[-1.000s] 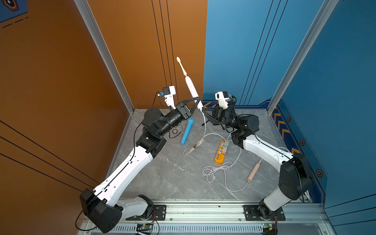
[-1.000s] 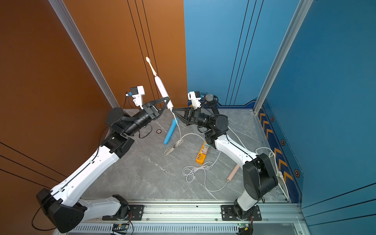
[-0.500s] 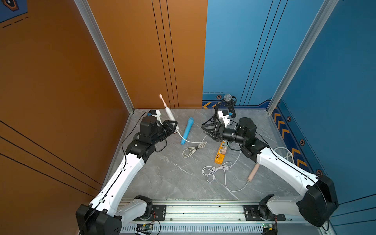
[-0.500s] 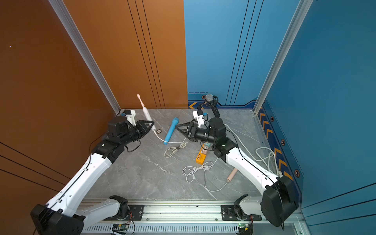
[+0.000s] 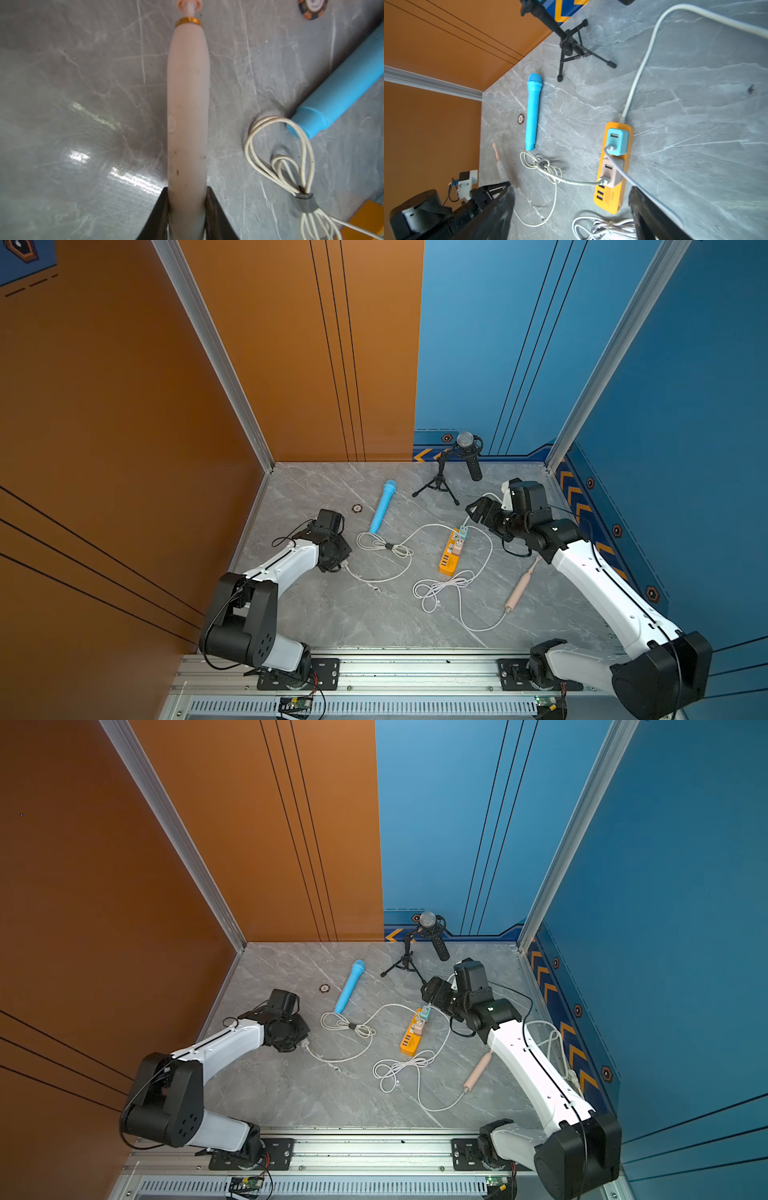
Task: Charge the electric toothbrush
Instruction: Place the electric toothbrush at the center of the board, then reset both arms
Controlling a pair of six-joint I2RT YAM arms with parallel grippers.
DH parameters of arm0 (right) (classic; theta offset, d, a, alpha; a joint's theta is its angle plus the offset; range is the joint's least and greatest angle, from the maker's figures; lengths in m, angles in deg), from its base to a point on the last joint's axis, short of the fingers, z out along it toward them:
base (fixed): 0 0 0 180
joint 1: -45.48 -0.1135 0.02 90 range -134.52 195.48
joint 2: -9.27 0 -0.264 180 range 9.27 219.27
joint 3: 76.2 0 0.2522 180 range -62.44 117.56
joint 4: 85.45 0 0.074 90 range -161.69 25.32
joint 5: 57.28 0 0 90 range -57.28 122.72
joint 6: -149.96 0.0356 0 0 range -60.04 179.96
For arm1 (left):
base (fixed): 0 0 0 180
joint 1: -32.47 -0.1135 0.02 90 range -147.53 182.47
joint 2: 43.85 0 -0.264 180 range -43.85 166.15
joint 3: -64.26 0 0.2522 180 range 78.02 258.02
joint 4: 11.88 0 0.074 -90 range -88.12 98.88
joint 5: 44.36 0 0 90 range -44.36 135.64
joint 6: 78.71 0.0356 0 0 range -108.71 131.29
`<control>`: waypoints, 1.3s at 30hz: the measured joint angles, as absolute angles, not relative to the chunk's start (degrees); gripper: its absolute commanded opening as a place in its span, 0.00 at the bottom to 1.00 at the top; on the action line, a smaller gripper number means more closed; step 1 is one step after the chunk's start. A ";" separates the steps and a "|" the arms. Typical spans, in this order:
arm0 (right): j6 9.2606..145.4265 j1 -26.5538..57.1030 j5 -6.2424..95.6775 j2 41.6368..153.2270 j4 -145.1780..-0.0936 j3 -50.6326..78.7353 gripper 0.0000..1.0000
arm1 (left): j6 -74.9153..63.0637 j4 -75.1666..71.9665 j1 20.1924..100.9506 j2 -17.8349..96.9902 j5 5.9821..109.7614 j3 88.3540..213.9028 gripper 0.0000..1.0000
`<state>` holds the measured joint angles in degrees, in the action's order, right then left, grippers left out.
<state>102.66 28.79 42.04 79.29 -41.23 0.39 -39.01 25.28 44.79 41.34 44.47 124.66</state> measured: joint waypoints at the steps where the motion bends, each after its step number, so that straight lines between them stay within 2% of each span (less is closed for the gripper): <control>1: 102.15 29.18 41.10 79.29 -40.62 0.39 0.88 | -39.03 25.28 44.79 41.93 44.06 124.50 0.05; 8: 99.82 31.83 35.72 79.29 -37.27 0.39 0.90 | -39.01 25.28 44.79 44.57 42.79 124.07 0.42; 11: 98.04 31.98 32.80 79.31 -36.18 0.41 1.00 | -38.09 24.95 44.50 44.09 42.81 123.83 0.68; 17: 94.35 32.83 16.73 81.47 -35.81 0.34 1.00 | -34.20 26.11 42.12 36.35 40.04 122.16 0.98; 23: 88.69 35.17 -6.53 86.21 -45.07 -6.91 0.97 | -25.59 26.09 40.66 28.31 22.24 125.14 0.99; 26: 84.69 37.62 -12.30 87.61 -53.90 -14.58 1.00 | -17.96 21.50 40.64 29.47 13.15 125.77 0.99; 32: 78.48 42.71 -11.40 89.89 -72.72 -27.78 1.00 | -4.08 0.71 40.77 35.24 8.61 117.40 0.99; 39: 72.58 43.96 0.93 92.01 -89.90 -30.63 1.00 | 6.87 -22.89 40.68 38.45 13.09 105.55 0.99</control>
<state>72.58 43.96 0.93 92.01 -89.90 -30.63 6.87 -22.89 40.68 38.45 13.09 105.55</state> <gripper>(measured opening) 0.998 0.986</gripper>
